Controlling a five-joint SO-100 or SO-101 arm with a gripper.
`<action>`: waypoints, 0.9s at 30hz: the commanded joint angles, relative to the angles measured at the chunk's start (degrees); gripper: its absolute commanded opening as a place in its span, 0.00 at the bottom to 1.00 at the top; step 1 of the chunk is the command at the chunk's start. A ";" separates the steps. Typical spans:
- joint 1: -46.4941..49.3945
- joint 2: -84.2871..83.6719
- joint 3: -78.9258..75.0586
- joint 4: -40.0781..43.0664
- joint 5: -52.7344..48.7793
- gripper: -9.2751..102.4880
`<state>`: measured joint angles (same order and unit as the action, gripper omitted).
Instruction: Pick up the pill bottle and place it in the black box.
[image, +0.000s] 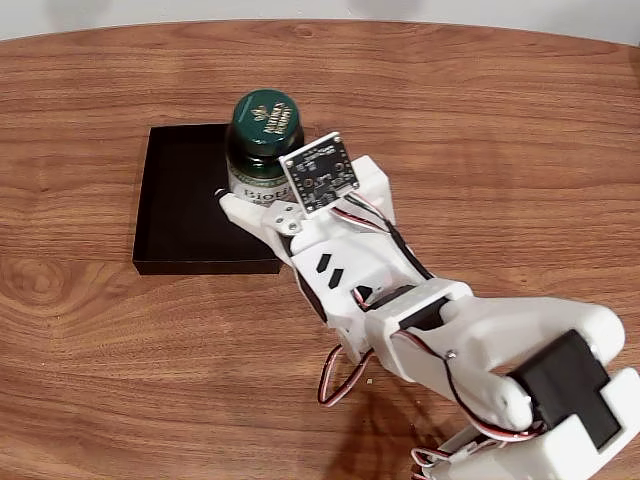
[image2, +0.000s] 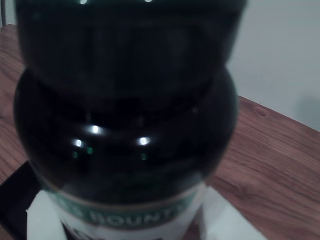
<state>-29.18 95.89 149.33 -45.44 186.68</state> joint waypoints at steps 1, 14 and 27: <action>-1.76 -1.05 -7.47 -3.16 0.62 0.16; -5.01 -13.27 -16.96 -7.12 0.53 0.16; -5.63 -23.03 -25.14 -8.88 0.26 0.16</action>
<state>-35.16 72.33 129.81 -51.33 186.68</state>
